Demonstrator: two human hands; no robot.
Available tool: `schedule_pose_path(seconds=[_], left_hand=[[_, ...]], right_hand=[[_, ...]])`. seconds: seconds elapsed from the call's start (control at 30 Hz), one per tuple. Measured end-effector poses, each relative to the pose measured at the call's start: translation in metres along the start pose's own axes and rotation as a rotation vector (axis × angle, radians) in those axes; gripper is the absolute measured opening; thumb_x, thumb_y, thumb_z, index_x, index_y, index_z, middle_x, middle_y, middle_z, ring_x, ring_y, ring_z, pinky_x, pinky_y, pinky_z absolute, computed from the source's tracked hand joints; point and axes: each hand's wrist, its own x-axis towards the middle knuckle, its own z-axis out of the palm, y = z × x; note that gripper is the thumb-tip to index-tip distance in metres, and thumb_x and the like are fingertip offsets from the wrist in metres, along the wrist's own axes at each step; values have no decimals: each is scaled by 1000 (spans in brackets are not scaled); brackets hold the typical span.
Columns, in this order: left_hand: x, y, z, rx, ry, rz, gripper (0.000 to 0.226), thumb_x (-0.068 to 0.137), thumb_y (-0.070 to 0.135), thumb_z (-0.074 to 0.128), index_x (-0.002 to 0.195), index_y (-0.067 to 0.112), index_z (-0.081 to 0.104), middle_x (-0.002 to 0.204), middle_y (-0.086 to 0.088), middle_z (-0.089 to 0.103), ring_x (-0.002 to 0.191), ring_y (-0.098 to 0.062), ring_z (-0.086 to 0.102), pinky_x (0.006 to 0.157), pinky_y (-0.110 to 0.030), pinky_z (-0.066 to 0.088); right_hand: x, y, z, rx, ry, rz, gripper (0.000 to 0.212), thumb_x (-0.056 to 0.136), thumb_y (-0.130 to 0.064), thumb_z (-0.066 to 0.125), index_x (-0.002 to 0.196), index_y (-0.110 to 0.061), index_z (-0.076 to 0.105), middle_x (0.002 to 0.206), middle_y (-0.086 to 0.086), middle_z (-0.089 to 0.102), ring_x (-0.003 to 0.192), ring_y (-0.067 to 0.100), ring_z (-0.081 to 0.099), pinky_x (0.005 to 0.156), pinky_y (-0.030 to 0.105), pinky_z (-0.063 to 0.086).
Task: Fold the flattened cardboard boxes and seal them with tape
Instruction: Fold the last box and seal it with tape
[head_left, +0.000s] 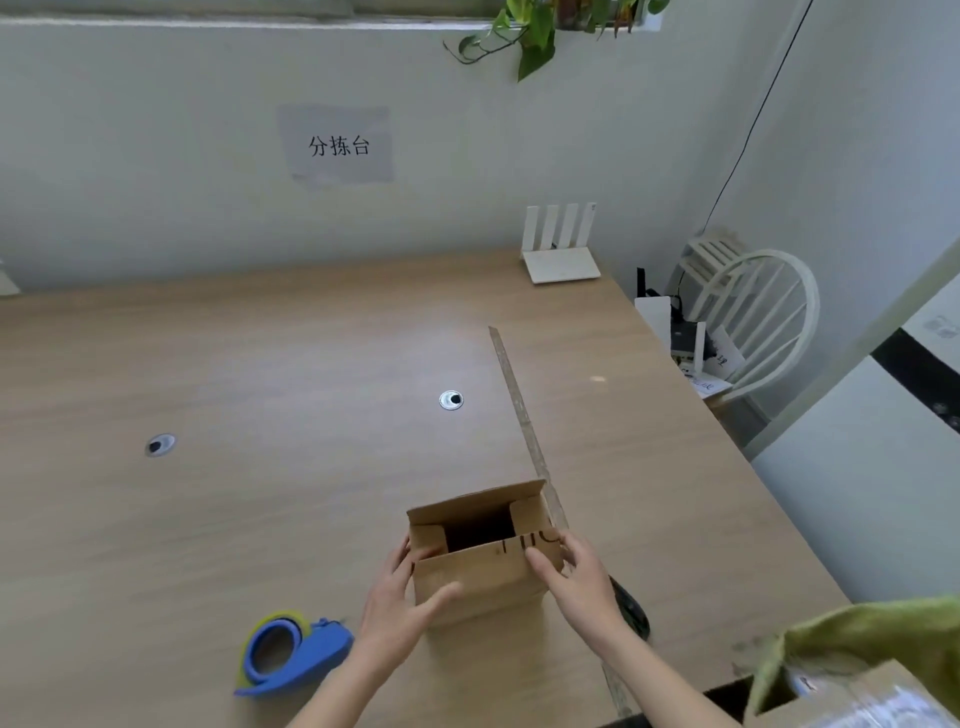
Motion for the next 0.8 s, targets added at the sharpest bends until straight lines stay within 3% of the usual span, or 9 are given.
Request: schedule_pose_path(seconds=[0.07, 0.13, 0.23, 0.4, 0.5, 0.6, 0.67, 0.73, 0.8], left_hand=[[-4, -2, -2, -28, 12, -16, 56, 70, 87, 54, 120, 61, 49, 154, 23, 31, 141, -4, 32, 114, -40, 32], [-4, -1, -2, -38, 53, -28, 54, 76, 80, 57, 125, 64, 41, 148, 21, 41, 138, -7, 39, 112, -41, 36], [-3, 10, -2, -108, 116, -66, 74, 81, 60, 69, 140, 63, 25, 138, 28, 42, 131, -5, 44, 109, -42, 40], [-1, 15, -5, -95, 140, -96, 105, 77, 46, 80, 145, 65, 2, 149, 26, 38, 133, -2, 45, 110, -48, 40], [4, 15, -7, -29, 137, -78, 108, 74, 47, 82, 147, 64, 3, 151, 19, 40, 135, -7, 43, 107, -44, 43], [6, 8, -10, 6, 136, -23, 84, 74, 53, 80, 139, 64, 27, 147, 19, 44, 134, -7, 44, 95, -32, 45], [6, 2, -10, 76, 143, 21, 57, 77, 58, 74, 125, 60, 43, 147, 21, 43, 136, -10, 44, 96, -29, 42], [5, -3, -7, 155, 147, 39, 45, 81, 62, 68, 121, 54, 51, 154, 22, 34, 140, -9, 40, 103, -32, 41], [4, -3, -5, 218, 148, 34, 48, 85, 64, 61, 130, 48, 53, 159, 23, 25, 140, -8, 38, 104, -36, 44]], right_hand=[[2, -3, 4, -57, 40, -19, 73, 82, -65, 67, 142, -27, 51, 140, -14, 51, 132, 14, 49, 103, 33, 45], [5, -8, 7, -73, 72, -33, 62, 84, -55, 73, 137, -38, 47, 132, -16, 53, 126, 13, 52, 100, 35, 47], [11, -14, 7, -97, 84, -100, 81, 83, -49, 77, 147, -53, 29, 129, -18, 52, 116, 9, 55, 96, 38, 49], [27, -16, -3, -327, -54, -194, 94, 81, -62, 66, 148, -68, -1, 159, -15, 32, 137, 14, 46, 99, 42, 50], [34, -21, -6, -387, -84, -235, 105, 85, -49, 72, 148, -65, -11, 163, -18, 24, 143, 15, 40, 95, 37, 48], [33, -25, -7, -373, -58, -249, 98, 82, -46, 78, 153, -57, 11, 149, -18, 40, 128, 12, 52, 90, 32, 46], [32, -21, -8, -368, -36, -284, 67, 81, -53, 77, 132, -61, 34, 134, -20, 52, 111, 8, 58, 83, 28, 47], [27, -17, -6, -409, -27, -325, 40, 84, -59, 71, 114, -55, 44, 123, -19, 57, 96, 5, 58, 76, 24, 45], [24, -11, -4, -475, -28, -362, 34, 90, -62, 62, 117, -50, 47, 141, -18, 50, 111, 5, 57, 83, 25, 47]])
